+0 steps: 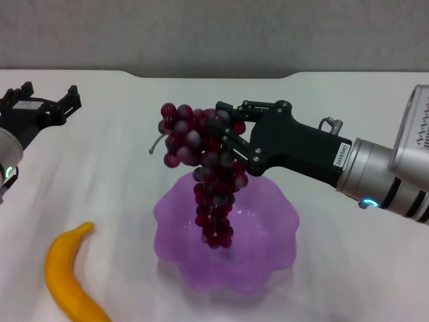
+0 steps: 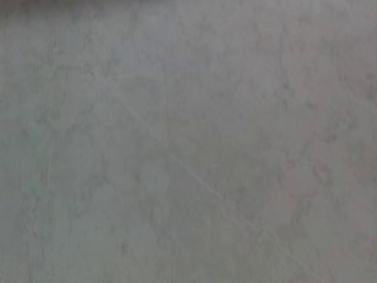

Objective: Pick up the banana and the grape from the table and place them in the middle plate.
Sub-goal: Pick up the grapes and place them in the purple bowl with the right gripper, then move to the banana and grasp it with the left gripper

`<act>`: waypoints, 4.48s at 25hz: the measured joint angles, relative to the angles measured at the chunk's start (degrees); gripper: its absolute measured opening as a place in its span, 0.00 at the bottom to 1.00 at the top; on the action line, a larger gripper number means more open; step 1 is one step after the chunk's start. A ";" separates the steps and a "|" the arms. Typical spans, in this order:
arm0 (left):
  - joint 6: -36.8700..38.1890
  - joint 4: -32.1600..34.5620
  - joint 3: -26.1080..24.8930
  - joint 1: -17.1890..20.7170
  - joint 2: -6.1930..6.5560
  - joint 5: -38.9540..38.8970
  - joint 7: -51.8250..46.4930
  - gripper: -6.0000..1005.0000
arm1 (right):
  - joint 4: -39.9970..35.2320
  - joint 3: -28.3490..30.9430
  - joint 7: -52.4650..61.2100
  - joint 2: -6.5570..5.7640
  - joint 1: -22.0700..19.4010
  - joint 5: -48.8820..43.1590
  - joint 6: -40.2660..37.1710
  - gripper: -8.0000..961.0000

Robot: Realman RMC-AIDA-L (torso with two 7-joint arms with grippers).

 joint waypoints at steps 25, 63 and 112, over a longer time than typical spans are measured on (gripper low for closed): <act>0.24 -0.15 0.09 0.08 0.00 0.05 0.26 0.86 | 2.10 1.55 -4.32 -0.23 -0.34 5.78 -0.18 0.93; 41.80 -33.79 9.37 5.11 5.48 -4.78 5.46 0.83 | 25.19 30.53 -15.53 -0.44 -5.37 21.64 9.14 0.92; 86.16 -33.95 19.88 -1.08 4.81 -10.86 6.95 0.79 | 27.09 30.66 -15.18 -0.27 -6.96 21.78 10.46 0.92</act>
